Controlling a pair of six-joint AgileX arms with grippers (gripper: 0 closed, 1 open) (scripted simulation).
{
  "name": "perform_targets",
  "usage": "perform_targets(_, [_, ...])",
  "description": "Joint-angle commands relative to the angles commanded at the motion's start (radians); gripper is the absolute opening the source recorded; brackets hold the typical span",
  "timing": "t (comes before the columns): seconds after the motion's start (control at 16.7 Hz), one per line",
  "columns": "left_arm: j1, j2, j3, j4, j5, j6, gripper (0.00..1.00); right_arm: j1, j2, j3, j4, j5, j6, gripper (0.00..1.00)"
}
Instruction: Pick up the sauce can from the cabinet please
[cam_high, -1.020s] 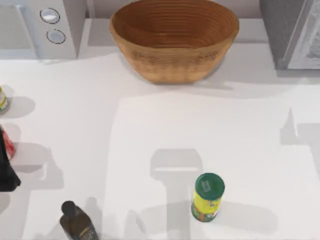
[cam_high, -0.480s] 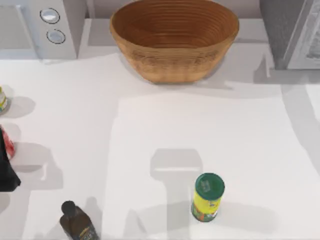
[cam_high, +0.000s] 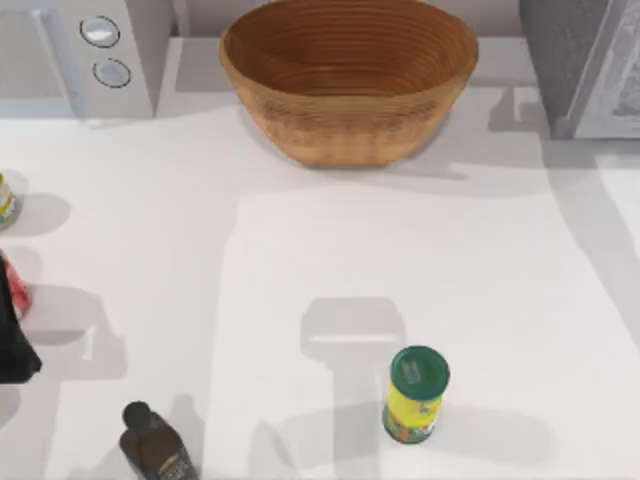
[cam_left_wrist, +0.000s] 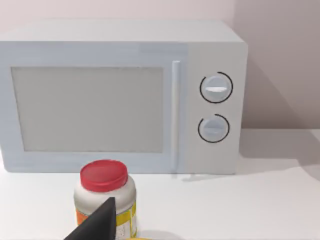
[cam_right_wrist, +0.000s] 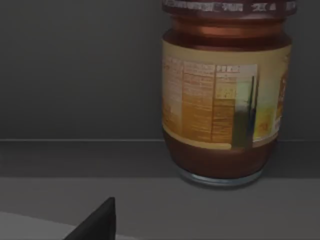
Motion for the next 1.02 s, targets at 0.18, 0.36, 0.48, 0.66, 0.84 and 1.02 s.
perform_targets(0.18, [0.000, 0.000, 0.000, 0.000, 0.000, 0.000, 1.00, -0.004, -0.004, -0.003, 0.002, -0.001, 0.000, 1.00])
perform_targets(0.36, [0.000, 0.000, 0.000, 0.000, 0.000, 0.000, 1.00, -0.015, 0.037, 0.037, 0.009, -0.008, 0.000, 1.00])
perform_targets(0.48, [0.000, 0.000, 0.000, 0.000, 0.000, 0.000, 1.00, -0.030, 0.113, 0.101, 0.020, -0.024, 0.000, 1.00])
perform_targets(0.66, [0.000, 0.000, 0.000, 0.000, 0.000, 0.000, 1.00, -0.059, 0.247, 0.207, 0.043, -0.049, -0.001, 1.00])
perform_targets(0.84, [0.000, 0.000, 0.000, 0.000, 0.000, 0.000, 1.00, -0.082, 0.330, 0.279, 0.060, -0.067, -0.001, 1.00])
perform_targets(1.02, [0.000, 0.000, 0.000, 0.000, 0.000, 0.000, 1.00, -0.084, 0.338, 0.286, 0.062, -0.069, -0.001, 1.00])
